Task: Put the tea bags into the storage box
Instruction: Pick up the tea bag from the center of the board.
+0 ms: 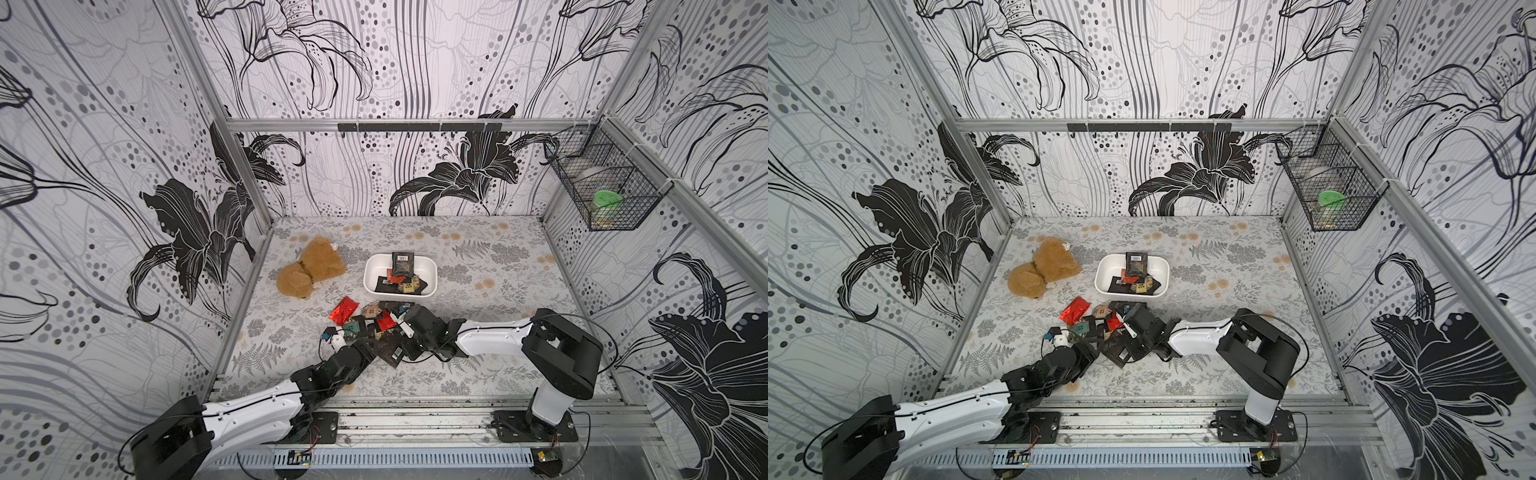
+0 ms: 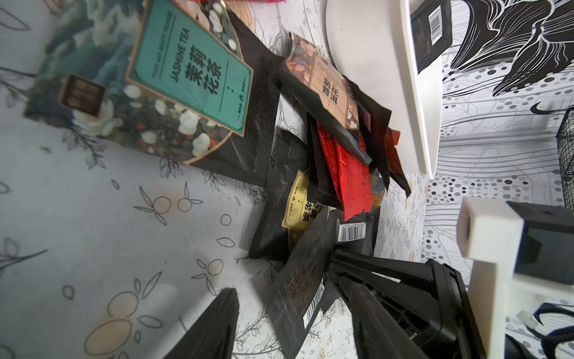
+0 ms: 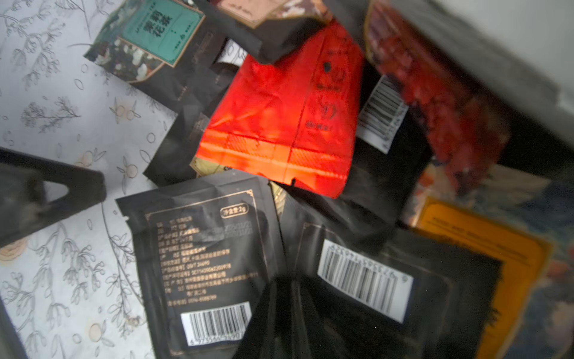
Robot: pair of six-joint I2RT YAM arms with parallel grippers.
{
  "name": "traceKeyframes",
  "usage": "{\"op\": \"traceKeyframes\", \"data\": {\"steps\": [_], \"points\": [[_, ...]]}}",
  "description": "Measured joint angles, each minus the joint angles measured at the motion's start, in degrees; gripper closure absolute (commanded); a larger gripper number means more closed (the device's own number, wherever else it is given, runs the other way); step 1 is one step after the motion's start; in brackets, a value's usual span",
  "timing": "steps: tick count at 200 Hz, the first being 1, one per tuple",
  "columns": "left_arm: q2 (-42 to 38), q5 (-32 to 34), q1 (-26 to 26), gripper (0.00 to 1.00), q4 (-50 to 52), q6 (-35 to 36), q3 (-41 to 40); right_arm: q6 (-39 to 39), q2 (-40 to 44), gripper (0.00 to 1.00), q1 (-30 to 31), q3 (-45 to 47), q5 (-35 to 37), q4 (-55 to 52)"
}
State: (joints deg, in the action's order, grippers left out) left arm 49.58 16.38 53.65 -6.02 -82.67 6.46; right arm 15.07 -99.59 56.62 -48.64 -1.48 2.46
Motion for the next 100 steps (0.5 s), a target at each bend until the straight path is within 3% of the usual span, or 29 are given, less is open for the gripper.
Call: {"op": "traceKeyframes", "data": {"steps": [39, 100], "points": [[1.5, 0.2, 0.0, 0.46, 0.9, 1.0, 0.5, -0.8, -0.3, 0.86, 0.5, -0.4, 0.7, -0.1], [11.1, -1.6, 0.2, 0.52, -2.5, 4.1, 3.2, -1.1, -0.6, 0.87, 1.0, -0.7, 1.2, -0.1]]}}
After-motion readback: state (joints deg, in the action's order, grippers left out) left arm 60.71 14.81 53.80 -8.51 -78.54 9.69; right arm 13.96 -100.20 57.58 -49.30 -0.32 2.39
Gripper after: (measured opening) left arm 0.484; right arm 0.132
